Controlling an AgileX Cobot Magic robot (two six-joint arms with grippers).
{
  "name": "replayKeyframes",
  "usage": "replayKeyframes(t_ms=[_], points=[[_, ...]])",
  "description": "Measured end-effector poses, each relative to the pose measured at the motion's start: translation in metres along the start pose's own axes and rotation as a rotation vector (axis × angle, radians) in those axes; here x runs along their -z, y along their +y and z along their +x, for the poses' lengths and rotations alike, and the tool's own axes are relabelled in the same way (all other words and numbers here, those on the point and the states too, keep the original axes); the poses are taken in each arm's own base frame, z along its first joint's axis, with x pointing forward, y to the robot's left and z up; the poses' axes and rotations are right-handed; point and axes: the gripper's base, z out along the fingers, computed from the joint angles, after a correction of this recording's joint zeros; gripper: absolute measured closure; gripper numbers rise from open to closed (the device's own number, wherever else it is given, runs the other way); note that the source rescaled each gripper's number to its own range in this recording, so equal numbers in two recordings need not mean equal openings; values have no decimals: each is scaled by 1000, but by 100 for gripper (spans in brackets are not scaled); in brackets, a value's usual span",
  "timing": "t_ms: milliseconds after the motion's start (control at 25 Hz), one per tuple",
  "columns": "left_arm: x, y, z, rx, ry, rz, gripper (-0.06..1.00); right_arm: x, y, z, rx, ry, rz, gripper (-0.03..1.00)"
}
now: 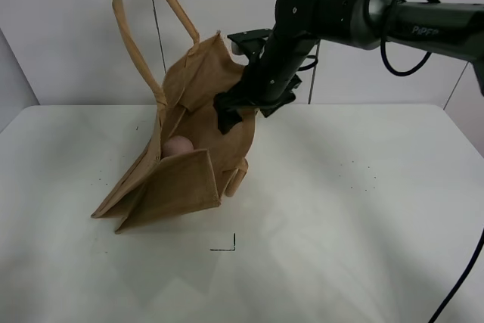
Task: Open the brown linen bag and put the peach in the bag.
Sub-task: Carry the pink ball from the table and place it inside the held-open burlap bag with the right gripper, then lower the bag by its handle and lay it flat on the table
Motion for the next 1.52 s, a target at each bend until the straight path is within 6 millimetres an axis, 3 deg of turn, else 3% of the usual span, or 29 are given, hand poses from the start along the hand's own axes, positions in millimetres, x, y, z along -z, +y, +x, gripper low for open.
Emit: replayKeyframes(t_ms=[240, 440, 640, 760, 880, 1280, 1520], points=[[0, 0, 0, 0, 0, 0, 94, 5, -36, 12, -90, 94, 57, -3], [0, 0, 0, 0, 0, 0, 94, 17, -100, 26, -229, 89, 112, -3], [0, 0, 0, 0, 0, 0, 94, 36, -171, 53, -386, 86, 177, -3], [0, 0, 0, 0, 0, 0, 94, 47, -207, 72, -471, 80, 213, -3], [0, 0, 0, 0, 0, 0, 94, 56, -229, 88, -531, 92, 232, -3], [0, 0, 0, 0, 0, 0, 94, 61, -226, 106, -560, 209, 200, -3], [0, 0, 0, 0, 0, 0, 94, 86, -192, 138, -570, 262, 180, -3]])
